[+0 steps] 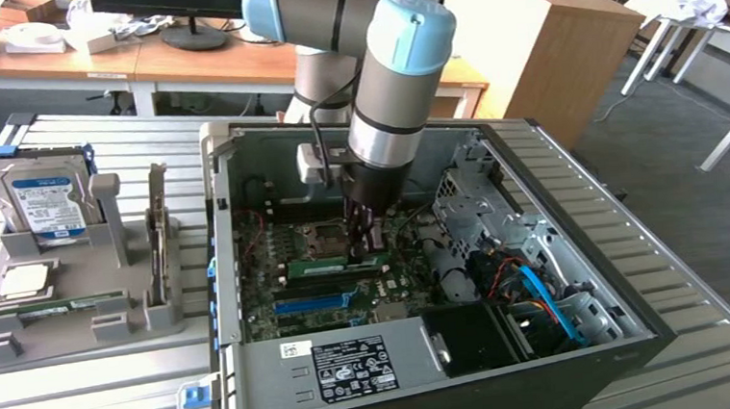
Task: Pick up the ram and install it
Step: 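Insert the ram into the slot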
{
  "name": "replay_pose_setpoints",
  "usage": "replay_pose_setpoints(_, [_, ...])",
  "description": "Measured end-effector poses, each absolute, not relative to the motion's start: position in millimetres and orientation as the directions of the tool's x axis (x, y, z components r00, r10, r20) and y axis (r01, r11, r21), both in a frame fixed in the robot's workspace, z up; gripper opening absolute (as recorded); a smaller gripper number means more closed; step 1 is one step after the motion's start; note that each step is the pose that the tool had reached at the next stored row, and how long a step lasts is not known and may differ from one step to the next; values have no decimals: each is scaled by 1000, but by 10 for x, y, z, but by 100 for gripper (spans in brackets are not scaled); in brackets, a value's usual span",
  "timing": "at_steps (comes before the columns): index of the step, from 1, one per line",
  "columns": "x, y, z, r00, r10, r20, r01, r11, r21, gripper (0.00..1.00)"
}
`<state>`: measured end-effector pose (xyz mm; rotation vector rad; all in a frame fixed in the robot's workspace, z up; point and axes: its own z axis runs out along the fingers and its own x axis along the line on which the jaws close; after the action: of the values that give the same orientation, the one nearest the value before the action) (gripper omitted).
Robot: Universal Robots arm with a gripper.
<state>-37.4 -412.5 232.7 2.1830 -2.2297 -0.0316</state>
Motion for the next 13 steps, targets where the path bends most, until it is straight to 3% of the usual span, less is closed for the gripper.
replay_pose_setpoints(13, [-374,-4114,2324,-21,-1000,1,-999,21,29,12])
